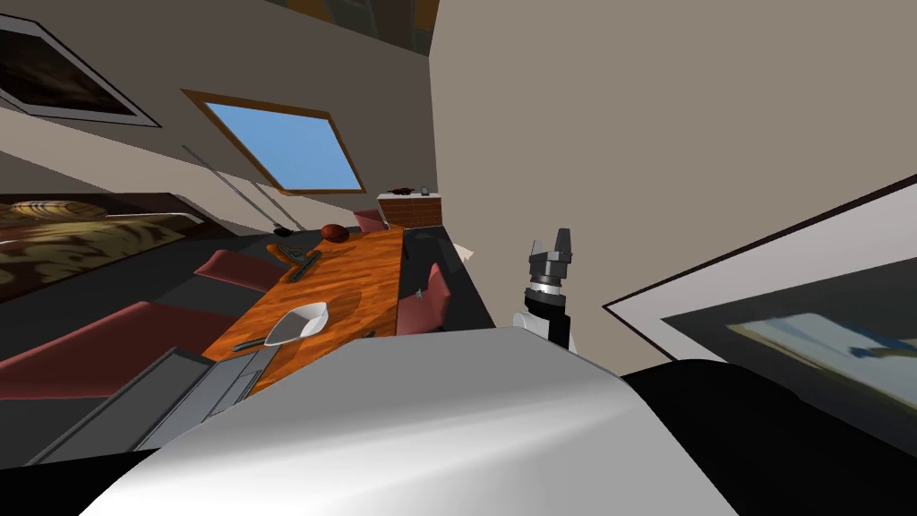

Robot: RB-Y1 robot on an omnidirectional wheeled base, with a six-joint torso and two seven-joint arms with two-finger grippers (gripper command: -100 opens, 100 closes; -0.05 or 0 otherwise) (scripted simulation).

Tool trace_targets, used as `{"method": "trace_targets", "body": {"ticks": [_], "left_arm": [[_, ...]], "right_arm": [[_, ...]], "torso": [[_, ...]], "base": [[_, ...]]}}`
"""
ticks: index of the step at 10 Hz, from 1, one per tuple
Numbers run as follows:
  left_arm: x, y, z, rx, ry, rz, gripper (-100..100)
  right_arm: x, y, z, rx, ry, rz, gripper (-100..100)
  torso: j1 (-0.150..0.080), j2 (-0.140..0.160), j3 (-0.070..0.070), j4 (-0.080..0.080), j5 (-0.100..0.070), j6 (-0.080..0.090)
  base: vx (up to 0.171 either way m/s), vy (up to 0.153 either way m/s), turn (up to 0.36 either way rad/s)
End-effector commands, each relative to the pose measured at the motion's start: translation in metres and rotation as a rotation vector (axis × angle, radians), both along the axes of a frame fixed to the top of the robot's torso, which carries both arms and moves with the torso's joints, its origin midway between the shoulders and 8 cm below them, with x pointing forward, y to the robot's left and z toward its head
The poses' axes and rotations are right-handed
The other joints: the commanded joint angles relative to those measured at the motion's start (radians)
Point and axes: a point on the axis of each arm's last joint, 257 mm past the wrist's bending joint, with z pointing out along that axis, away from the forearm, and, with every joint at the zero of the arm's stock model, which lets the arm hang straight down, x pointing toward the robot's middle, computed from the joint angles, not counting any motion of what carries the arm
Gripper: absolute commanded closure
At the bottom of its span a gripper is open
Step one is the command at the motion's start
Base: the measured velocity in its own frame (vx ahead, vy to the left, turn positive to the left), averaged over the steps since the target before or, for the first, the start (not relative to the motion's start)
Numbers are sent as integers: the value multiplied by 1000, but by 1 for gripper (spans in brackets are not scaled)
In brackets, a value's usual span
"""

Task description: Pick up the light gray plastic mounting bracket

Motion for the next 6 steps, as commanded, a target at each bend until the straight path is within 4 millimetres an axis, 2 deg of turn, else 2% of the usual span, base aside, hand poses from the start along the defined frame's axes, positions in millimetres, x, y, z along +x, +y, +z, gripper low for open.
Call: {"method": "trace_targets", "body": {"ticks": [1,4,6], "left_arm": [[-17,7,-9,18,39,9,-100],[-36,13,-22,31,89,23,-100],[-40,13,-25,32,101,26,-100]], "right_arm": [[0,0,0,0,0,0,0],[0,0,0,0,0,0,0],[0,0,0,0,0,0,0]], "torso": [[0,0,0,0,0,0],[0,0,0,0,0,0],[-2,0,0,0,0,0]], "base": [[-9,50,-144],[-7,42,-120],[-1,5,-14]]}}
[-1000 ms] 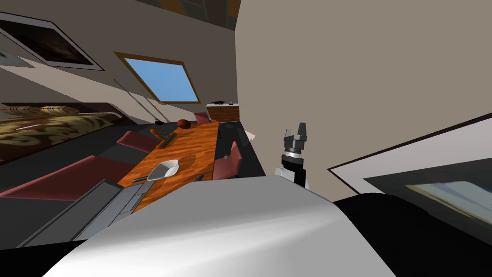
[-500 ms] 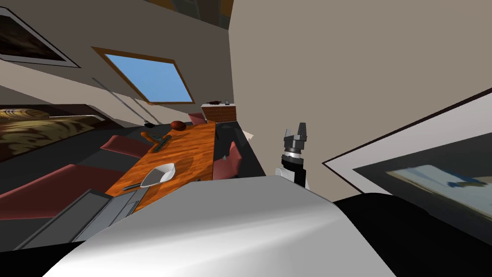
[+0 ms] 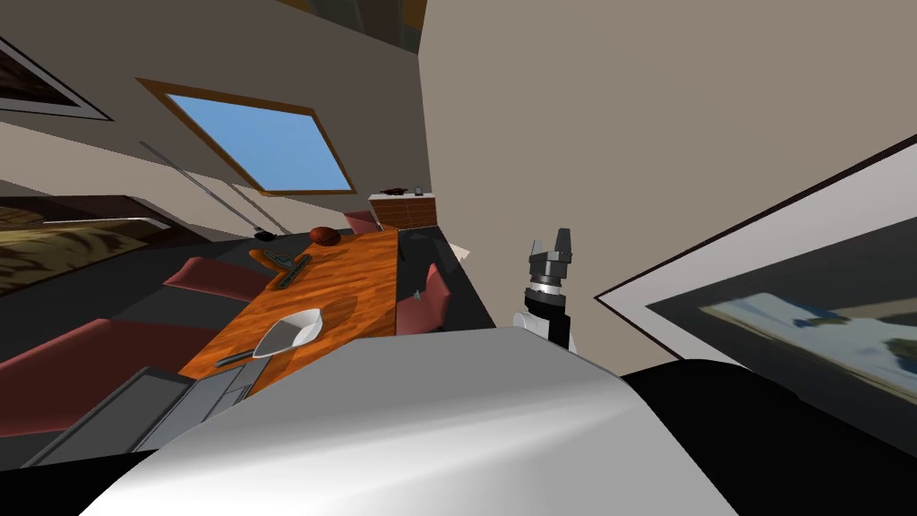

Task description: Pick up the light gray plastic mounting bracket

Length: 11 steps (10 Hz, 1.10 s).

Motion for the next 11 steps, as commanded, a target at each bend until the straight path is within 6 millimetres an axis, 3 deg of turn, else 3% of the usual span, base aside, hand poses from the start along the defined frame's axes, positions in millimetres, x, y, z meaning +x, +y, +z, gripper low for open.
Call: {"method": "trace_targets", "body": {"ticks": [1,2,3,4,7,9,10,11], "left_arm": [[-8,-1,-7,1,22,6,-100],[-5,-1,-4,0,13,4,-100],[-6,-1,-5,0,14,4,0],[7,-11,-10,3,11,6,-100],[29,-31,-20,2,11,5,-100],[30,-33,-20,0,8,3,-100],[30,-33,-21,2,10,4,100],[30,-33,-21,2,10,4,100]], "right_arm": [[0,0,0,0,0,0,0],[0,0,0,0,0,0,0],[0,0,0,0,0,0,0],[0,0,0,0,0,0,0],[0,0,0,0,0,0,0],[0,0,0,0,0,0,0],[0,0,0,0,0,0,0],[0,0,0,0,0,0,0]], "torso": [[0,0,0,0,0,0],[1,0,0,0,0,0],[1,0,0,0,0,0],[0,0,0,0,0,0],[4,3,2,1,1,0],[5,3,2,1,1,0],[2,1,1,0,0,0],[0,0,0,0,0,0]], "base": [[-5,26,-73],[-3,16,-25],[0,0,0],[-29,52,6],[-54,81,-4],[-25,51,-10],[0,0,0],[1,-8,-19]]}}
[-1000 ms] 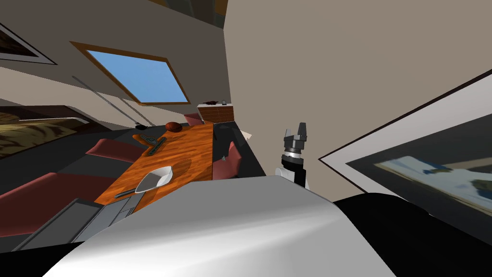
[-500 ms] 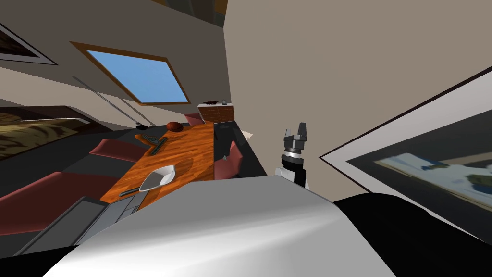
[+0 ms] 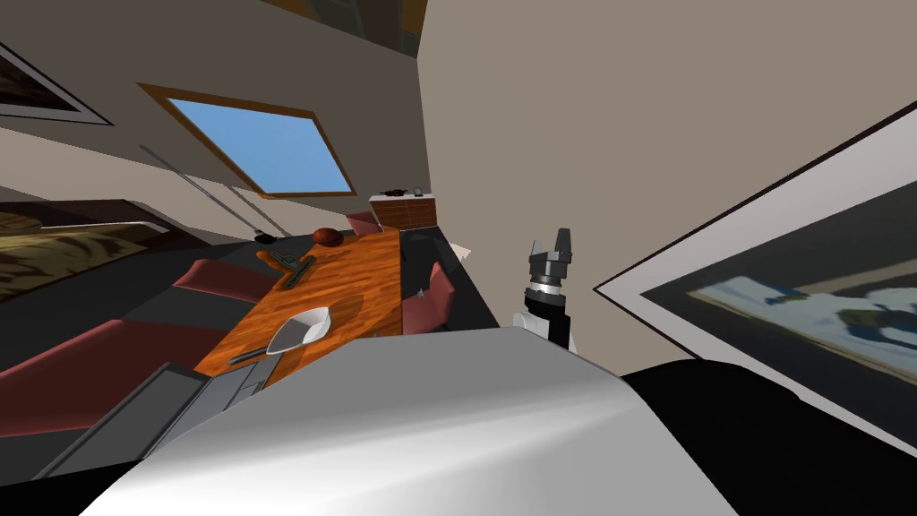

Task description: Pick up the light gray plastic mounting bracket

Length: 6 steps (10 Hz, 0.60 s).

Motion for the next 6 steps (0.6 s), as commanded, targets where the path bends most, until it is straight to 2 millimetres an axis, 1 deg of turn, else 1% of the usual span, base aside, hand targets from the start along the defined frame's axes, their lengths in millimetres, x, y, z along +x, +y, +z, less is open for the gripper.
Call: {"method": "trace_targets", "body": {"ticks": [1,3,4,5,6], "left_arm": [[0,0,0,0,0,0,100],[0,0,0,0,-1,-1,100],[0,-1,0,0,-1,-1,0],[-14,15,4,8,10,10,100],[-19,19,6,8,10,10,100]], "right_arm": [[0,0,0,0,0,0,0],[0,0,0,0,0,0,0],[0,0,0,0,0,0,0],[0,0,0,0,0,0,0],[0,0,0,0,0,0,0]], "torso": [[0,0,0,0,0,0],[4,-2,-1,-1,1,-1],[5,-2,-2,-1,1,-1],[5,-3,-2,-1,1,-1],[3,-4,-2,-1,0,-2]], "base": [[-3,-11,-6],[-1,-3,0],[0,0,0],[32,-43,22],[50,-67,21]]}}
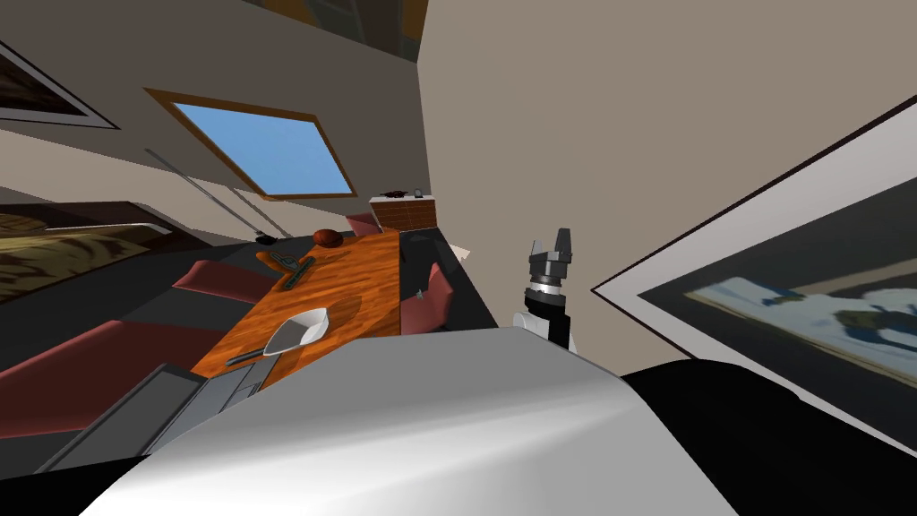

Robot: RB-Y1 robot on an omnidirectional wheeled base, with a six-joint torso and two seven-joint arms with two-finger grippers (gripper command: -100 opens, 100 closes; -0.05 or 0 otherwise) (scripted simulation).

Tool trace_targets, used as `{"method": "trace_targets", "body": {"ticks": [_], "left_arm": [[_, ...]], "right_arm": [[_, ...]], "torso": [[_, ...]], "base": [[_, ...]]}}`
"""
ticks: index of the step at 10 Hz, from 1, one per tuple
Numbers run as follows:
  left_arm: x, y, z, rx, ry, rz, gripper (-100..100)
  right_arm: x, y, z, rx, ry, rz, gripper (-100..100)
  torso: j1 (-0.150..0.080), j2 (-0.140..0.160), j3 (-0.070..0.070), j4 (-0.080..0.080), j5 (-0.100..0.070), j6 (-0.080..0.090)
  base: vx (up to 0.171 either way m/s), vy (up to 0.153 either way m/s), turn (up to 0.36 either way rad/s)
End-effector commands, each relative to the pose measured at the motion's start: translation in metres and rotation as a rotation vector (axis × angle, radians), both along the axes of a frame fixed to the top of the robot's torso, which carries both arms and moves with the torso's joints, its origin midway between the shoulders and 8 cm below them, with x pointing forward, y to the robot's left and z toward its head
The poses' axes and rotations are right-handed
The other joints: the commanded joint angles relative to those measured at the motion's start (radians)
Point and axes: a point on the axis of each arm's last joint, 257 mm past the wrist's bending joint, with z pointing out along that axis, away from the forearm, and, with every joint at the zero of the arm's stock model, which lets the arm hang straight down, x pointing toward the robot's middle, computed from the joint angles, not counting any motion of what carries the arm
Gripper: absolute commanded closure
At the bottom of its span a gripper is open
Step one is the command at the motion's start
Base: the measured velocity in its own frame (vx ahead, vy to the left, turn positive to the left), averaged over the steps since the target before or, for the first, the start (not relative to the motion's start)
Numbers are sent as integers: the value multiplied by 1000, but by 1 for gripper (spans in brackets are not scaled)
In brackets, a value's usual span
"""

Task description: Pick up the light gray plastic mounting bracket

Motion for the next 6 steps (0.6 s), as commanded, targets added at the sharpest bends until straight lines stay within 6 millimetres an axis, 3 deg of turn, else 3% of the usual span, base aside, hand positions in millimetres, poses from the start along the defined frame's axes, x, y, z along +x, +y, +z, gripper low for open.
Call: {"method": "trace_targets", "body": {"ticks": [1,5,6], "left_arm": [[-11,13,5,-1,2,6,100],[-19,20,8,-3,3,4,100],[-19,20,8,-3,3,5,0]], "right_arm": [[0,0,0,0,0,0,0],[0,0,0,0,0,0,0],[0,0,0,0,0,0,0]], "torso": [[0,0,0,0,0,0],[1,1,0,0,1,1],[3,1,1,1,1,1]], "base": [[49,-78,12],[23,-37,1],[0,0,0]]}}
